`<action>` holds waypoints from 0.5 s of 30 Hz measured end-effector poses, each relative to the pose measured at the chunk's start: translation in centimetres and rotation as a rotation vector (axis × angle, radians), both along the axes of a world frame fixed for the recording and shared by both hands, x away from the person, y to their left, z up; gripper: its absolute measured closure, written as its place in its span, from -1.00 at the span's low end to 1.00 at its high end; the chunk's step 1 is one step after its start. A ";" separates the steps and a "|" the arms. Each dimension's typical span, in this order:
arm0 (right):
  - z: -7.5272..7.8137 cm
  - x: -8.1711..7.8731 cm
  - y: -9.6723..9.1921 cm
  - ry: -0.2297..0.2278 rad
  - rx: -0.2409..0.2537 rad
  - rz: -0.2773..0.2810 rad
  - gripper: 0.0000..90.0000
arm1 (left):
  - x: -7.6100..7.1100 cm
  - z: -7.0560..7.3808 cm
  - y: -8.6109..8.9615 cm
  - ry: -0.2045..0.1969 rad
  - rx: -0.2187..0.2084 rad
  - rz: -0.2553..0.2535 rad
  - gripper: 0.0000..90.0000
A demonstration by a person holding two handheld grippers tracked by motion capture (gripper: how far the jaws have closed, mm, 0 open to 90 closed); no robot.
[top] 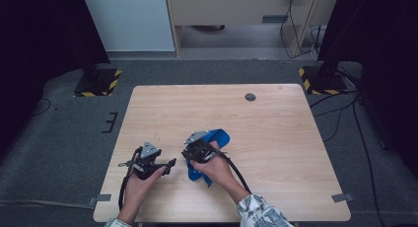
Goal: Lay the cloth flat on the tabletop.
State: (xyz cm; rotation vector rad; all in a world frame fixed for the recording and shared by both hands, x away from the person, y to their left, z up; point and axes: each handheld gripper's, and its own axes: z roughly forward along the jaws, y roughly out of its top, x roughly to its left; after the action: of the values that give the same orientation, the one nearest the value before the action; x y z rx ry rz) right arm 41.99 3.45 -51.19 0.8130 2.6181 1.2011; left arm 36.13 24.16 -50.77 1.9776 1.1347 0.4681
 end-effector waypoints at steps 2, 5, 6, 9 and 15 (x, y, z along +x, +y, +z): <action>-0.8 0.5 0.6 0.008 -0.023 -0.007 0.85 | 0.0 -0.1 0.1 0.006 0.000 0.004 -0.43; -1.1 0.9 0.9 0.021 -0.018 -0.009 0.73 | 0.1 -0.2 0.1 0.011 0.006 0.000 -0.43; -1.0 0.9 0.8 0.023 -0.011 -0.012 0.67 | 0.1 -0.2 0.1 0.009 0.005 0.001 -0.44; 0.5 0.7 0.0 0.010 0.046 -0.024 0.35 | 0.0 0.0 0.0 0.005 0.003 0.003 -0.43; 3.7 0.1 -2.5 -0.036 0.129 -0.059 -0.10 | -0.4 0.2 -0.3 -0.002 0.000 -0.003 -0.43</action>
State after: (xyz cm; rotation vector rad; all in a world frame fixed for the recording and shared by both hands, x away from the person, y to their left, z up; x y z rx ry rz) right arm 42.06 0.92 -47.49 0.8751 2.4911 1.3671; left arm 35.75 23.87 -50.58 1.9783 1.1301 0.4690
